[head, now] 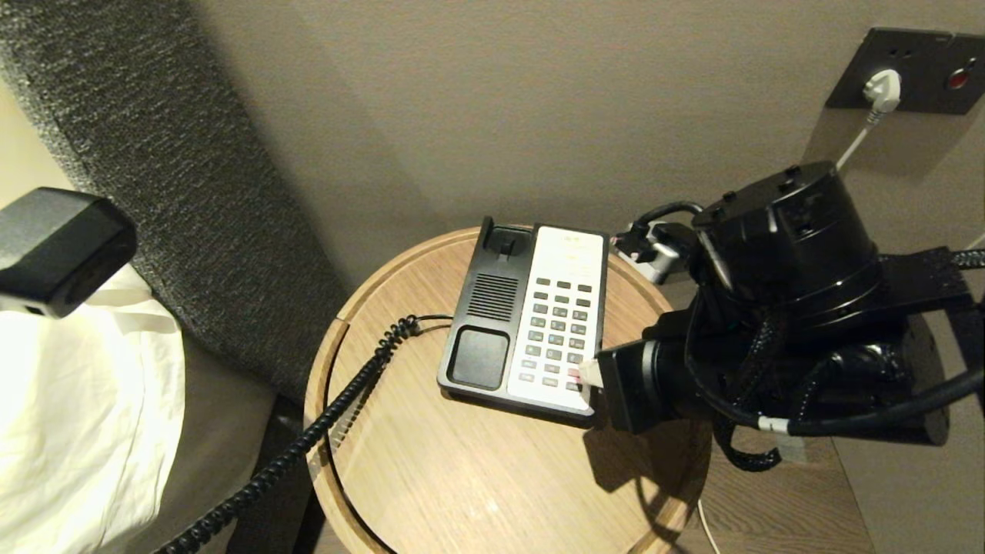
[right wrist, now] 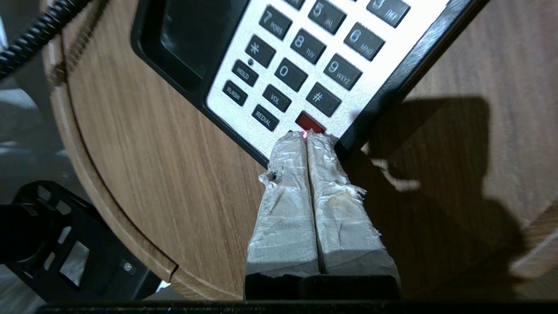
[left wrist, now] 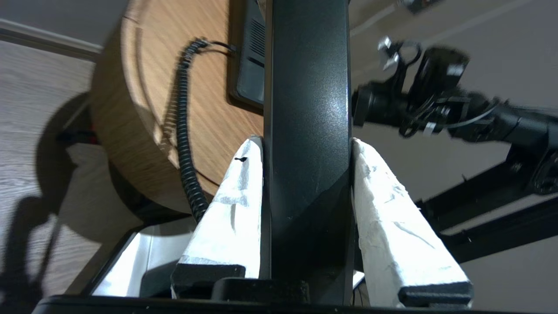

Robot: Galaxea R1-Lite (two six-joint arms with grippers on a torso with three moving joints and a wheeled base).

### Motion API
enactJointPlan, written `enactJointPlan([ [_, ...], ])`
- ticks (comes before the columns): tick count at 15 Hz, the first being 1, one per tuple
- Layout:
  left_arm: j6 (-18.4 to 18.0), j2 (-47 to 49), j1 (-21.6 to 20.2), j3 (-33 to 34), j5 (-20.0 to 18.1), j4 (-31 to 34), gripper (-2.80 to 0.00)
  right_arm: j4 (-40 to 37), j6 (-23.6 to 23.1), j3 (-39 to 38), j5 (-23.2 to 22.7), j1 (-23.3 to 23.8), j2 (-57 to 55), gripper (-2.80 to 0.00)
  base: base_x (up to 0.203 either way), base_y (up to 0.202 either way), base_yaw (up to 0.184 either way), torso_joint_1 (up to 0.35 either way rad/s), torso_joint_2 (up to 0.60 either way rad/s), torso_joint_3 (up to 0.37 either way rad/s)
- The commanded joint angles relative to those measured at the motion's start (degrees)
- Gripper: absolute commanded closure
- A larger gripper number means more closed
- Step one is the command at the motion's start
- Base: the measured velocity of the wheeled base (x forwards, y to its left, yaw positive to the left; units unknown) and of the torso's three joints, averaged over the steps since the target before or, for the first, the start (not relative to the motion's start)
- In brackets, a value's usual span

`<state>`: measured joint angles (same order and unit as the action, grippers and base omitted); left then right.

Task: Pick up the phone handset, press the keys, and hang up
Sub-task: Dial the number, then put the handset back

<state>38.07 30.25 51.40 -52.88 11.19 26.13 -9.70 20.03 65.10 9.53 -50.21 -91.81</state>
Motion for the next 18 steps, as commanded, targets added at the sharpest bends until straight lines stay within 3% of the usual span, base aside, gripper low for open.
enactJointPlan([
  [1, -0.35, 4.44, -0.01, -1.07, -1.03, 0.05, 0.00, -0.20, 0.10, -0.14, 0.06, 0.11, 2.87, 0.00, 0.000, 0.000, 0.000, 0.000, 0.00, 0.000],
  [6, -8.27, 21.17, -0.03, -3.83, -1.19, -5.06, 0.00, 0.00, 0.19, -1.11, 4.01, 3.68, 8.32, 0.00, 0.000, 0.000, 0.000, 0.000, 0.00, 0.000],
  [14, -12.52, 57.14, 0.98, -25.22, 6.56, -7.64, 0.00, -0.17, 2.87, -1.91, 5.06, 12.60, 12.99, 0.00, 0.000, 0.000, 0.000, 0.000, 0.00, 0.000],
  [18, -15.21, 65.27, 0.67, -29.65, 10.40, -8.68, 0.00, 0.45, 2.99, -4.01, 4.62, 16.16, 14.25, 0.00, 0.000, 0.000, 0.000, 0.000, 0.00, 0.000],
])
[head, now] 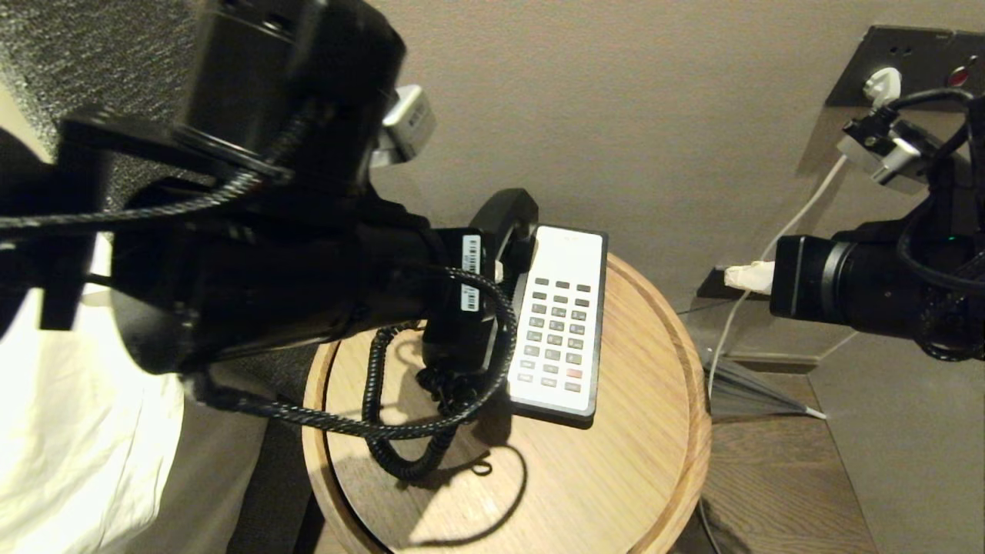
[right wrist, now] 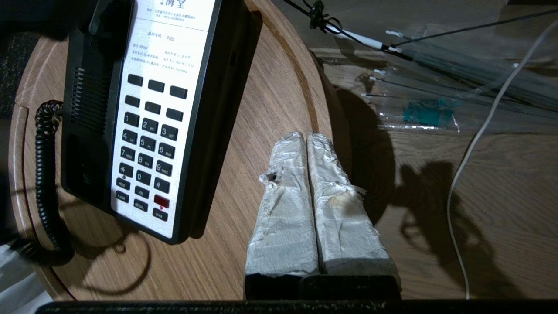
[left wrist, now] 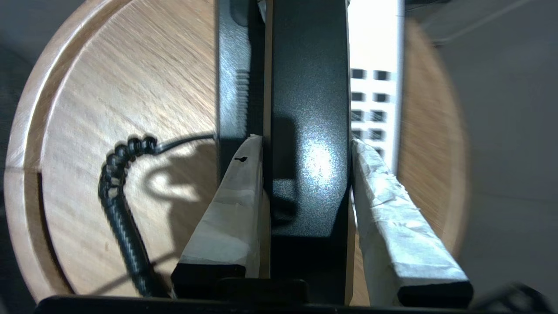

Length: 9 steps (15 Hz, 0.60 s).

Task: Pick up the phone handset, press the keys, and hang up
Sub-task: Put the handset back

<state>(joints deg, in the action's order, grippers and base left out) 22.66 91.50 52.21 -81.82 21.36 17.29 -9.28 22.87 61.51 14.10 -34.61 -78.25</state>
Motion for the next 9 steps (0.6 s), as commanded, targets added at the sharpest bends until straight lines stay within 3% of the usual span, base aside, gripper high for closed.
enactJointPlan([
  [1, -0.56, 5.04, -0.83, -0.85, 1.01, -0.55, 0.00, 0.05, 0.16, -0.52, 0.05, 0.50, 0.99, 0.00, 0.000, 0.000, 0.000, 0.000, 0.00, 0.000],
  [9, -2.44, 5.97, -4.57, -1.14, 1.66, -1.03, 0.00, 0.49, 0.25, -2.18, -0.39, 0.59, 1.22, 0.00, 0.000, 0.000, 0.000, 0.000, 0.00, 0.000],
])
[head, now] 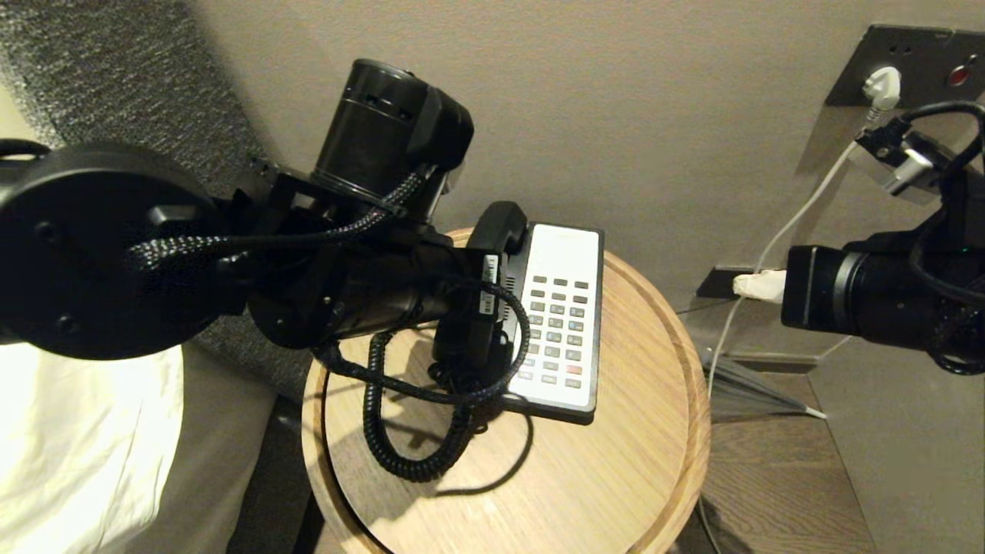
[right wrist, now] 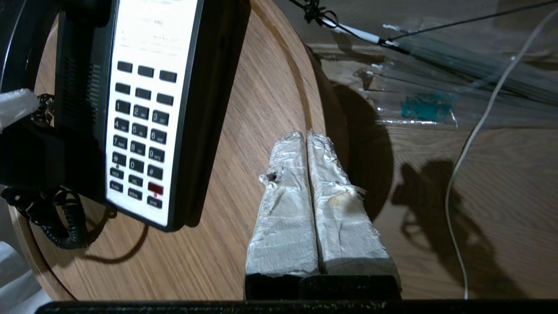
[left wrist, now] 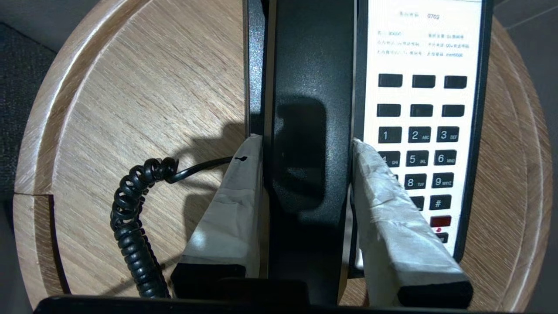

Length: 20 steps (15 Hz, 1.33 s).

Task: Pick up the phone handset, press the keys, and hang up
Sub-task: Put the handset back

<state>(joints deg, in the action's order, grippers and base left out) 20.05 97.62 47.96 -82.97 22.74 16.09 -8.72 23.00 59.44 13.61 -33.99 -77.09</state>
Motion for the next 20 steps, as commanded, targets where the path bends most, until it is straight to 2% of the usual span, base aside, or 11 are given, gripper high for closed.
enactJointPlan([
  [1, 0.16, -0.07, -0.32, 0.01, 0.29, 0.17, 0.00, -0.07, 0.11, -0.12, 0.10, -0.03, 0.19, 0.00, 0.000, 0.000, 0.000, 0.000, 0.00, 0.000],
  [10, 0.34, 1.25, 0.22, -0.14, 0.20, 0.46, 0.00, -0.16, 0.11, -2.01, 0.10, 0.69, 1.43, 0.00, 0.000, 0.000, 0.000, 0.000, 0.00, 0.000],
  [15, 0.91, 2.22, 3.37, -1.53, -0.04, 1.40, 0.00, -0.07, 0.11, -3.98, 0.10, 2.20, 1.77, 0.00, 0.000, 0.000, 0.000, 0.000, 0.00, 0.000],
  [20, 0.87, 1.87, 3.37, 0.52, 0.00, 2.50, 0.00, -0.07, 0.11, -3.90, 0.10, 2.26, 2.30, 0.00, 0.000, 0.000, 0.000, 0.000, 0.00, 0.000],
])
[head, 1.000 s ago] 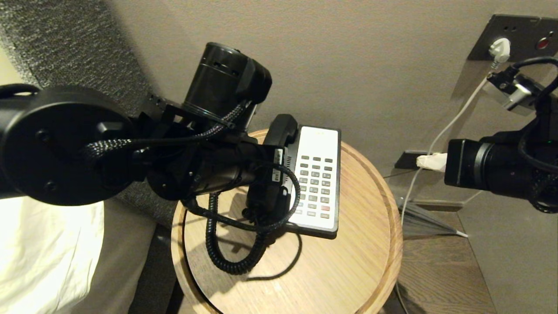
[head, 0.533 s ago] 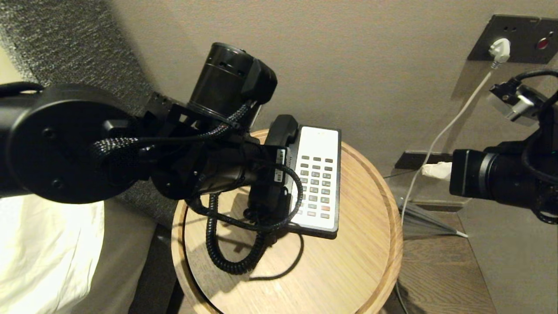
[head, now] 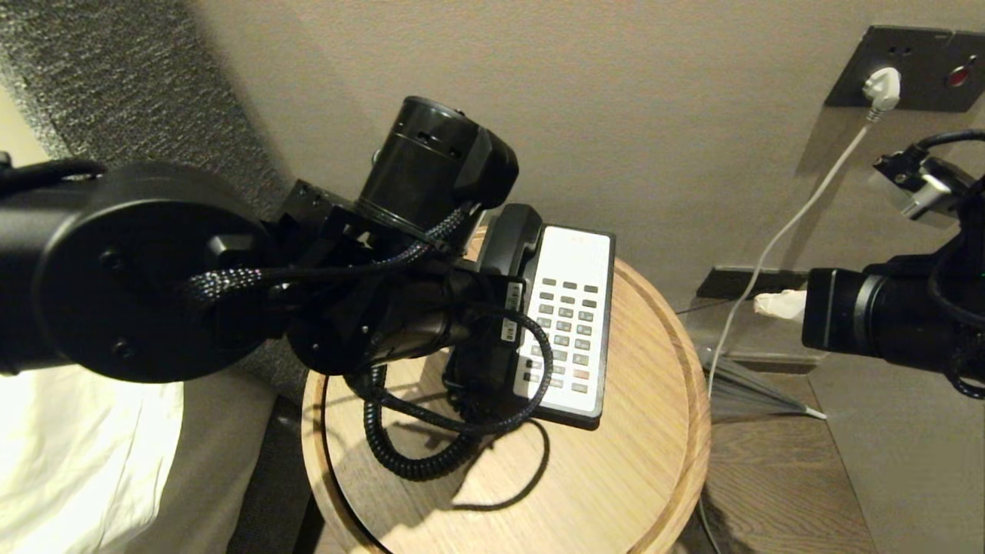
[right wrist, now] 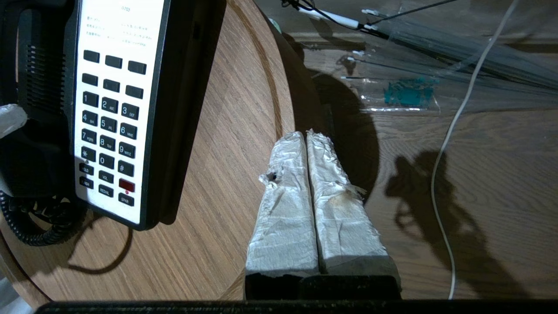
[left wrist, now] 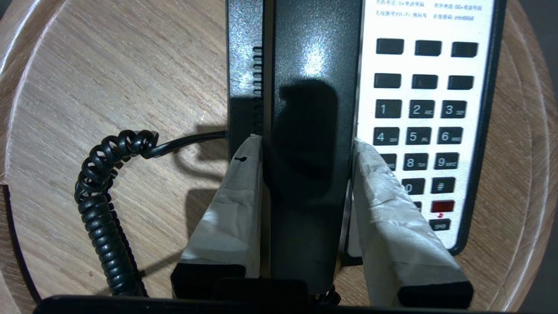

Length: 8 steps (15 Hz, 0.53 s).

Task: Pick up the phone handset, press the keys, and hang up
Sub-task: Put the handset back

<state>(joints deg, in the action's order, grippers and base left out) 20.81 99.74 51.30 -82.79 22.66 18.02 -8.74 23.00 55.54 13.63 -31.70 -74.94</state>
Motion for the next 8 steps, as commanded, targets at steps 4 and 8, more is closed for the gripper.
enactJointPlan([
  [4, 0.10, -0.69, -0.06, 1.32, 0.18, -0.16, -2.80, -0.05, 0.11, 0.01, 0.08, -0.03, 0.40, 0.00, 0.000, 0.000, 0.000, 0.000, 0.00, 0.000],
  [8, 0.20, -0.64, -0.15, 0.34, 0.46, -0.33, -2.80, -0.05, 0.11, -0.64, -0.01, -0.09, 0.79, 0.00, 0.000, 0.000, 0.000, 0.000, 0.00, 0.000],
])
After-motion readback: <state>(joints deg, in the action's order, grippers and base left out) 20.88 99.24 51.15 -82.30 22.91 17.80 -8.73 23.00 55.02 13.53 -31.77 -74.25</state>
